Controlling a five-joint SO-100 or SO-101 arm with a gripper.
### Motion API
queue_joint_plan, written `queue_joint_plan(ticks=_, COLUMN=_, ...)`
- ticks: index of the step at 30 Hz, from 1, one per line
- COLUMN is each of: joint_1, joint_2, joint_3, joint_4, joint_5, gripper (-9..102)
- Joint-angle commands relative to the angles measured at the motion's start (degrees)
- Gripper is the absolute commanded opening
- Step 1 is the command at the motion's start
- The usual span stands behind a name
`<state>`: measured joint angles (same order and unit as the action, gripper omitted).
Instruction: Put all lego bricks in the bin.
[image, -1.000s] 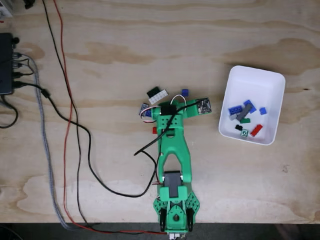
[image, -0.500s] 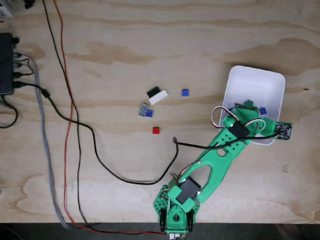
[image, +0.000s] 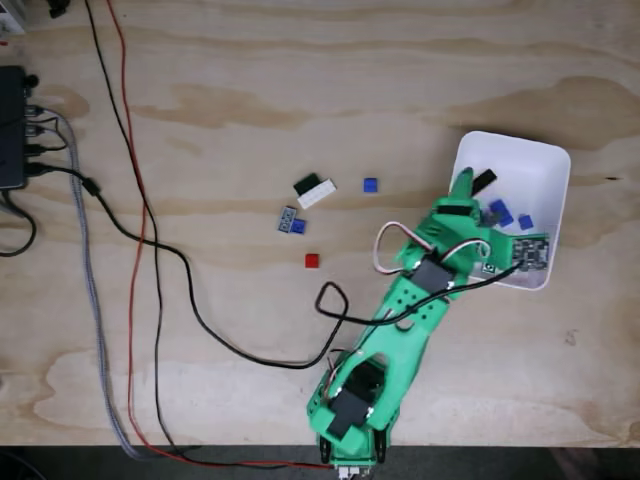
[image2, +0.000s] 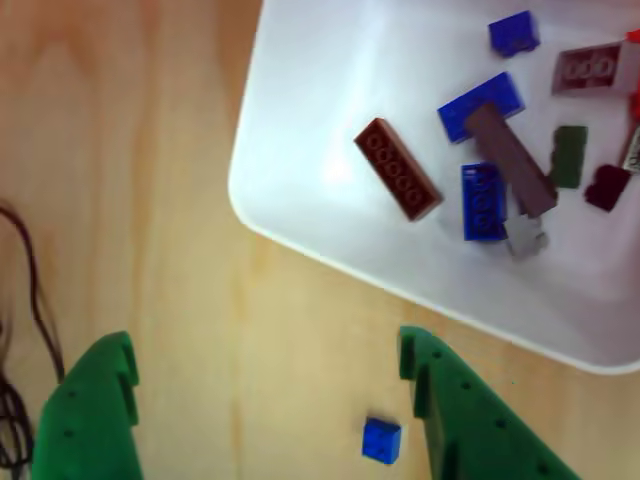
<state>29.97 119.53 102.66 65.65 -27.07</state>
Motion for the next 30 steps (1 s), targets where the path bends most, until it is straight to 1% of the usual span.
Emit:
queue_joint_plan(ticks=1, joint_1=-30.32, joint_2=12.83, joint_3=1.32, joint_4=10.11, joint_5=-2.02, gripper=26)
queue_joint_plan(ticks=2, joint_1=-35.07, joint_2=9.14, joint_3=2.37, joint_4=11.69, joint_5=-4.66, gripper=27)
queue_joint_plan(ticks=3, joint_1=-37.79, joint_2=3.78, joint_3=2.81, joint_4=11.87, joint_5=-5.80, gripper=28)
queue_joint_plan(ticks=4, joint_1=-39.11, joint_2=-2.46, joint_3=3.08, joint_4=11.95, joint_5=-9.32, gripper=29)
queue_joint_plan(ticks=7, joint_1=-38.94, joint_2=-20.13, joint_3=1.93, joint_4=8.09, joint_5=-17.49, gripper=31)
queue_joint_plan(ticks=8, joint_1=-39.46, joint_2=-24.61, joint_3=1.23, joint_4=6.33, joint_5=-18.11, gripper=31)
queue_joint_plan(ticks=10, joint_1=-41.48, joint_2=-30.59, joint_3=-0.79, joint_4=5.98, joint_5=-20.39, gripper=31)
queue_joint_plan(ticks=14, joint_1=-44.21, joint_2=-35.24, joint_3=-6.86, joint_4=7.29, joint_5=-23.29, gripper=31)
queue_joint_plan(ticks=21, joint_1=-44.38, joint_2=-41.13, joint_3=-17.14, joint_4=11.07, joint_5=-31.90, gripper=31)
queue_joint_plan(ticks=25, joint_1=-45.62, joint_2=-43.24, joint_3=-17.93, joint_4=12.22, joint_5=-34.63, gripper=30)
queue_joint_plan(ticks=30, joint_1=-46.49, joint_2=-42.80, joint_3=-15.47, joint_4=11.87, joint_5=-34.98, gripper=31)
